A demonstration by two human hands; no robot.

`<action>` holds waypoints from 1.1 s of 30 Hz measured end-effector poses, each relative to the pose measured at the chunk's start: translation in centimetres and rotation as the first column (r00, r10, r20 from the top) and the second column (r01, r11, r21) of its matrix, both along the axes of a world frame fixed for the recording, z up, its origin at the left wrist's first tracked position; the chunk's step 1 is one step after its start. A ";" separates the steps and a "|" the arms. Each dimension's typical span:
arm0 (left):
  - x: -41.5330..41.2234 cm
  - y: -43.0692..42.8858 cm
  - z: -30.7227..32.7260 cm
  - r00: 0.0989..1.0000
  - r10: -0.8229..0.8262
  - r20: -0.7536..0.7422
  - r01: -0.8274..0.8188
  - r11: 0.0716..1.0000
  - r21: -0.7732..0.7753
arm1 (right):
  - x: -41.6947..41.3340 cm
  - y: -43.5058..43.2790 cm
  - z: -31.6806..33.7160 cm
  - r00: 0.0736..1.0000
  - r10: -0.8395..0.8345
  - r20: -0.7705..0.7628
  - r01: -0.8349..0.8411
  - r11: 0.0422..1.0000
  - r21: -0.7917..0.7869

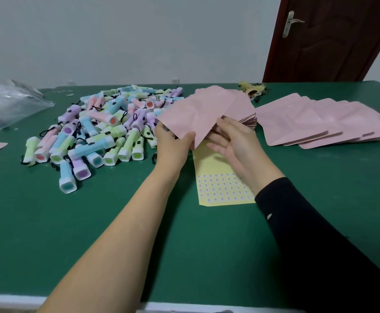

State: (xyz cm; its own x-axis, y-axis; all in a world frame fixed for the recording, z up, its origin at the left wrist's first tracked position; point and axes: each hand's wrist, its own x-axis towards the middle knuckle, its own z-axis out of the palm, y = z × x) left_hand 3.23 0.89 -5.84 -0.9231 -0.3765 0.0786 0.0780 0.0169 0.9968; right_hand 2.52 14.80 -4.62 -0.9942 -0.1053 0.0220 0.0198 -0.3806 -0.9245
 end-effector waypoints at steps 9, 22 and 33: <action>0.8 0.7 0.6 0.971 0.061 -0.229 -0.157 0.890 -0.428 | 0.5 -0.9 0.1 0.988 -0.073 -0.134 0.091 0.987 0.135; 1.2 -0.2 1.4 0.922 -0.251 -0.294 0.213 0.965 -0.155 | 1.6 -1.6 1.1 0.991 -0.034 -0.132 0.051 0.990 0.128; 0.9 -0.9 1.3 0.913 -0.315 -0.261 0.306 0.949 -0.074 | 1.5 -1.4 0.8 0.986 -0.027 -0.163 0.054 0.985 0.164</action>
